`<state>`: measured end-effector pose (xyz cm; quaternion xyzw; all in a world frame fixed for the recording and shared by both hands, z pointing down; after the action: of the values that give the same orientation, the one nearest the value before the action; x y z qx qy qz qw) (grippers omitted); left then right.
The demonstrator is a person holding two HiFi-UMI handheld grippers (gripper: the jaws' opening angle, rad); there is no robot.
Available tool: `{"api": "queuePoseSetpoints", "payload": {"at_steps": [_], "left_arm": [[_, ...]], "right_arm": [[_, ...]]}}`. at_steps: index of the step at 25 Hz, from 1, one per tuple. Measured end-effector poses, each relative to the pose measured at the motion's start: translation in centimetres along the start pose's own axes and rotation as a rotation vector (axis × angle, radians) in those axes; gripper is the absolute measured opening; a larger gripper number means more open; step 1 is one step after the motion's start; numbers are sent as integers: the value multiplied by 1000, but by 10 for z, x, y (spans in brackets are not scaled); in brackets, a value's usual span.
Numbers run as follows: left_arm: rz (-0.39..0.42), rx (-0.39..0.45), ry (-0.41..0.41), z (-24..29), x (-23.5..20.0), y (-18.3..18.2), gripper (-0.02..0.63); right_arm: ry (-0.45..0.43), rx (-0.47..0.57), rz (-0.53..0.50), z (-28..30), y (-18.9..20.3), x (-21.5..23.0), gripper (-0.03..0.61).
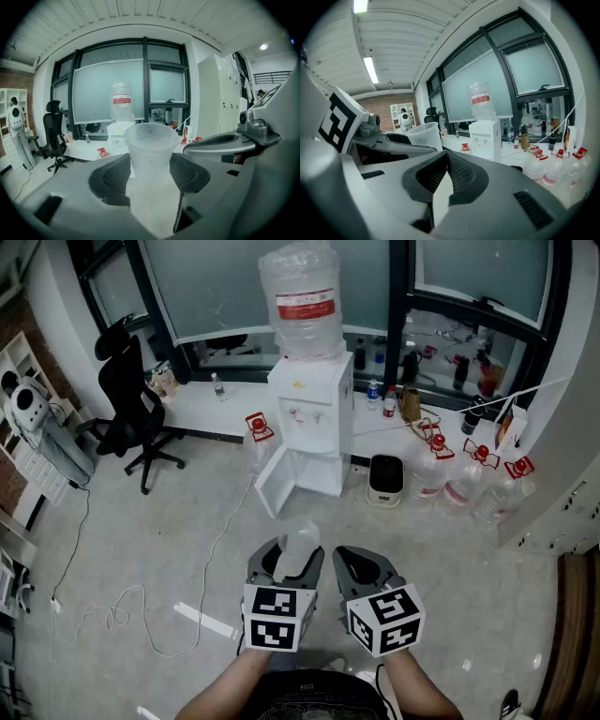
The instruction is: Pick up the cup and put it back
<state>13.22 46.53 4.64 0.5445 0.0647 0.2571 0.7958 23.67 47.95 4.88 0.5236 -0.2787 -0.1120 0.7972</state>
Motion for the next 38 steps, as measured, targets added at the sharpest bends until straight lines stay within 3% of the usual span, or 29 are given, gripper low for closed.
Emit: {"api": "queuePoseSetpoints", "payload": {"at_steps": [10, 18, 29, 38], "left_arm": [[-6, 0, 1, 12, 4, 0, 265], [-38, -2, 27, 44, -20, 7, 265], [-73, -17, 85, 111, -97, 14, 265], [-63, -14, 161, 152, -171, 10, 265]], "right_arm": [[0, -19, 22, 0, 4, 14, 21], [40, -43, 30, 31, 3, 24, 21], [111, -94, 46, 128, -16, 33, 21], [157, -107, 40, 212, -49, 13, 21]]}}
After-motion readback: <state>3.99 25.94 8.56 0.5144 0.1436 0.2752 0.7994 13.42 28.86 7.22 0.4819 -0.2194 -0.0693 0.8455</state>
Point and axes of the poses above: the fingertips, and each gripper's own axes: z forward along the fingers, x to its right, y out of its underside, the point moved 5 cm from there along -z, backward along the fingers, and after that the axes turned 10 degrees about z, right-handed, at the moved point
